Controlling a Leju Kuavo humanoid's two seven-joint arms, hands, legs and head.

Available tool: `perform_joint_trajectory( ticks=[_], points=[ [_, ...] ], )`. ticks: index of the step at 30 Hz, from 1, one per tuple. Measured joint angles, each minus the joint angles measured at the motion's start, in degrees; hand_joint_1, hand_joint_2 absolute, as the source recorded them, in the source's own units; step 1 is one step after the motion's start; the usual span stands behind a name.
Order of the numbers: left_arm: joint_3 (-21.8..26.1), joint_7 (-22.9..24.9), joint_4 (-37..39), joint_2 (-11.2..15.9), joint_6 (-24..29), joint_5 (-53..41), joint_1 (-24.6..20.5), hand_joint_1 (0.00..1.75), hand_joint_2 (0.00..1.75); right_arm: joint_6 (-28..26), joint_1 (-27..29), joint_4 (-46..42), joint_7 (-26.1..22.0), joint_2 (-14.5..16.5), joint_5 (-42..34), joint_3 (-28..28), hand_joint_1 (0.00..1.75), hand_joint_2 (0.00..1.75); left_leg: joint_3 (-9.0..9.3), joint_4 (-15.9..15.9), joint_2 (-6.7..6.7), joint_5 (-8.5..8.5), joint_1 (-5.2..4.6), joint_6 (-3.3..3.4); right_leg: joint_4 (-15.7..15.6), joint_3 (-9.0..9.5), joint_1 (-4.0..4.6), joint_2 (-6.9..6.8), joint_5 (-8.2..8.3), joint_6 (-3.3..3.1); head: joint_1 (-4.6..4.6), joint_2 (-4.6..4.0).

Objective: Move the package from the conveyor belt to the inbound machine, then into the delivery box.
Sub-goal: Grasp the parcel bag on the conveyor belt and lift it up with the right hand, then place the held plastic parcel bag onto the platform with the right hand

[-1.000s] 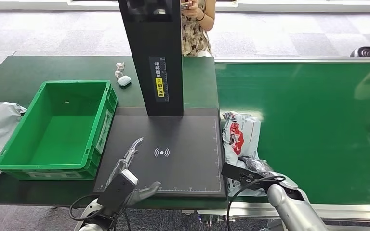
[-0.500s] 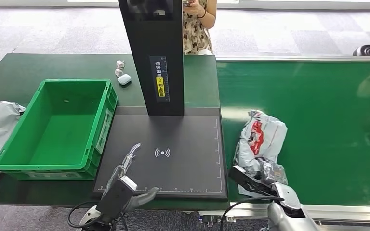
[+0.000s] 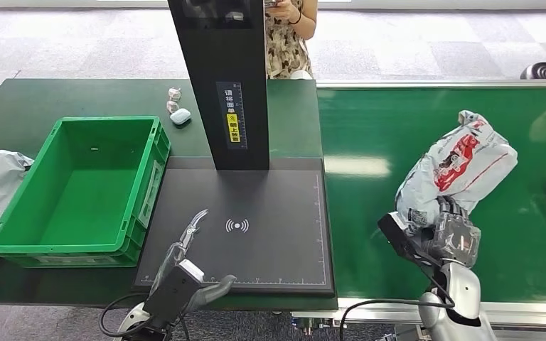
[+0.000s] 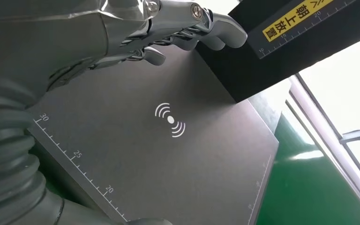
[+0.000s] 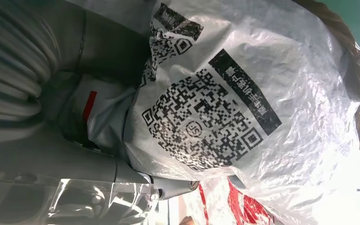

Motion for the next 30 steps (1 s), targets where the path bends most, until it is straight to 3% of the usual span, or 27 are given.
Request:
perform_joint_trajectory(
  ticks=[4,10,19,24,25,28,29,30],
  points=[
    [0.0,0.0,-0.3,-0.3,0.5,-0.3,0.1,0.0,1.75,2.0,-0.1,-2.6,-12.3,2.0,-13.7,0.0,1.75,1.75,-0.01,0.0,0.02,0.01,0.01,-0.01,0.0,-0.01,0.01,0.01,0.0,-0.01,0.0,0.0],
    [0.3,-0.2,-0.6,-0.4,0.8,-1.1,0.1,0.0,1.75,16.3,-0.1,-5.8,-25.2,3.9,-30.7,5.5,1.75,1.75,-0.02,0.0,0.02,0.02,0.02,-0.03,0.1,-0.04,0.01,0.02,-0.01,-0.01,-0.01,0.0],
    [0.3,-0.9,-0.8,0.1,1.3,-0.7,0.5,0.0,1.75,38.1,-0.7,-8.0,-31.8,4.3,-48.1,20.1,1.75,1.75,-0.07,0.0,0.03,0.02,0.11,-0.03,0.1,-0.07,0.0,0.03,-0.01,-0.02,0.0,0.0],
    [0.3,-1.1,-0.8,0.2,2.0,-0.5,0.5,0.0,1.75,40.3,-5.3,-5.7,-31.0,4.6,-51.6,26.8,1.75,1.75,-0.05,0.0,0.07,0.05,0.11,-0.05,0.1,-0.08,0.0,0.06,0.01,-0.04,0.0,0.0],
    [0.3,-1.0,-0.8,0.2,2.2,-0.5,0.5,0.0,1.75,40.0,-6.4,-4.8,-30.7,4.7,-51.9,27.7,1.57,1.75,-0.05,0.0,0.07,0.07,0.11,-0.05,0.1,-0.08,0.0,0.06,0.02,-0.05,0.0,0.0],
    [0.3,-0.8,-0.9,0.2,2.5,-0.6,0.5,0.0,1.75,37.0,-9.6,-1.5,-28.7,4.9,-50.8,29.8,0.26,1.75,-0.05,0.0,0.06,0.09,0.1,-0.03,0.1,-0.07,0.0,0.05,0.04,-0.06,0.0,0.0],
    [0.3,-0.7,-0.9,0.2,2.6,-0.6,0.5,0.0,1.75,35.3,-10.5,-0.3,-27.6,4.9,-49.9,30.4,0.0,1.75,-0.06,0.0,0.06,0.1,0.1,-0.03,0.1,-0.07,0.0,0.05,0.05,-0.06,0.0,0.0],
    [0.3,-0.6,-1.0,0.2,2.7,-0.7,0.5,0.0,1.75,33.4,-11.3,0.8,-26.3,5.0,-48.9,30.8,0.0,1.75,-0.06,0.0,0.06,0.1,0.1,-0.03,0.1,-0.07,0.0,0.05,0.05,-0.06,0.0,0.0]
  ],
)
